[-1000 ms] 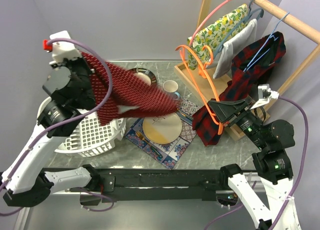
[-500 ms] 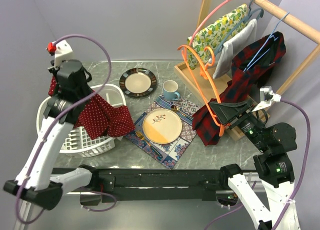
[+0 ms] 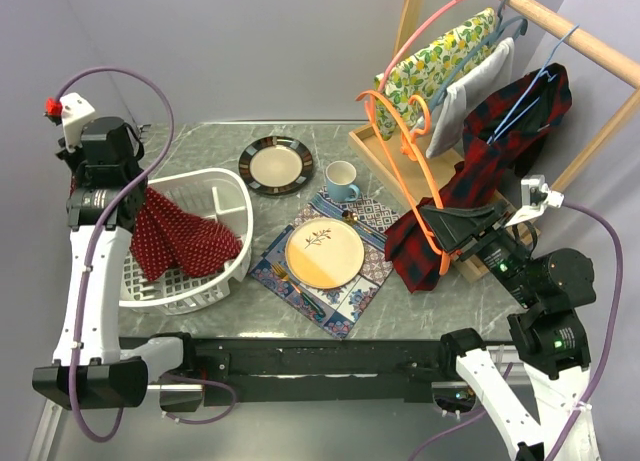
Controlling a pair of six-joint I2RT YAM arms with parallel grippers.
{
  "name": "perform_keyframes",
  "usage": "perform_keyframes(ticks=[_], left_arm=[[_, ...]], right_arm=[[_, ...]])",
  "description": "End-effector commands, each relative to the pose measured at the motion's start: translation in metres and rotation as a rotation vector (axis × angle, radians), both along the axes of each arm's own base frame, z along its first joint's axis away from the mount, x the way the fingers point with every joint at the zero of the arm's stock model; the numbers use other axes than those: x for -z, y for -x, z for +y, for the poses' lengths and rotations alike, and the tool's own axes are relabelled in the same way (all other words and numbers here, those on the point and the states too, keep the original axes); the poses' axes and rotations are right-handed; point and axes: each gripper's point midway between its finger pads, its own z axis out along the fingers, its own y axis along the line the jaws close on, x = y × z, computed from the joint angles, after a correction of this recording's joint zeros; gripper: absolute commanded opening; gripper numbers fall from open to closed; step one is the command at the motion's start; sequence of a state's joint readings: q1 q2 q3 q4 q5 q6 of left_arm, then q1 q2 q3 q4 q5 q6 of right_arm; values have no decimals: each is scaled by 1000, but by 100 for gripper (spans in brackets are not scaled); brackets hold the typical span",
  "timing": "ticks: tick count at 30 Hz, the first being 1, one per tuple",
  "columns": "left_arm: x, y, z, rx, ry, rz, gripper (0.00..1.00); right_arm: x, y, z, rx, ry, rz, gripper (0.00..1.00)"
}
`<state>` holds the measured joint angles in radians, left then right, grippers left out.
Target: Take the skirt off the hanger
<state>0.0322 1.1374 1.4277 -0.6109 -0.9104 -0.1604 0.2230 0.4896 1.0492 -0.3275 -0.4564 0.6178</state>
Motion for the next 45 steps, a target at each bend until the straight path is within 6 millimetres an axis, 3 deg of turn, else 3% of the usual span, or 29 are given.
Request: perform_keyframes(ticks=[1, 3, 4, 7, 8, 12, 15, 16, 19, 22, 27, 30, 32, 37, 41, 45], left_arm=[[8, -27, -31, 199, 137, -51, 1], [21, -33, -48, 287, 196, -33, 7], [34, -38, -62, 365, 242, -17, 21], [61, -39, -85, 480, 317, 21, 35], [66, -42, -99, 556, 350, 20, 36], [86, -33, -118, 646, 406, 26, 41], [83, -24, -128, 684, 437, -6, 52], [78, -20, -129, 691, 443, -32, 65], [65, -14, -135, 716, 457, -98, 86], [43, -13, -145, 777, 462, -184, 99], [10, -18, -170, 933, 477, -266, 99], [8, -27, -182, 989, 511, -270, 99], [11, -33, -187, 1019, 526, -269, 99], [43, -45, -183, 977, 547, -222, 99], [59, -49, -176, 931, 505, -187, 99], [73, -49, -184, 959, 473, -172, 99]], right_arm=[[-28, 14, -4, 4, -12, -98, 0], [-28, 15, -3, -4, -12, -95, 0], [-30, 16, -3, -6, -15, -96, 0], [-35, 18, -1, -21, -27, -95, 0], [-40, 21, -1, -27, -34, -100, 0], [-53, 25, -2, -22, -46, -116, 0], [-66, 29, -7, 1, -55, -138, 0], [-75, 32, -10, 13, -61, -154, 0], [-85, 34, -14, 37, -78, -156, 0], [-96, 34, -25, 100, -98, -167, 0], [-103, 25, -54, 282, -81, -138, 0], [-113, 30, -80, 421, -89, -145, 0], [-117, 36, -92, 483, -88, -151, 0], [-119, 44, -135, 704, -108, -117, 0], [-101, 43, -149, 782, -56, -49, 0], [-90, 42, -154, 812, -43, -24, 0]])
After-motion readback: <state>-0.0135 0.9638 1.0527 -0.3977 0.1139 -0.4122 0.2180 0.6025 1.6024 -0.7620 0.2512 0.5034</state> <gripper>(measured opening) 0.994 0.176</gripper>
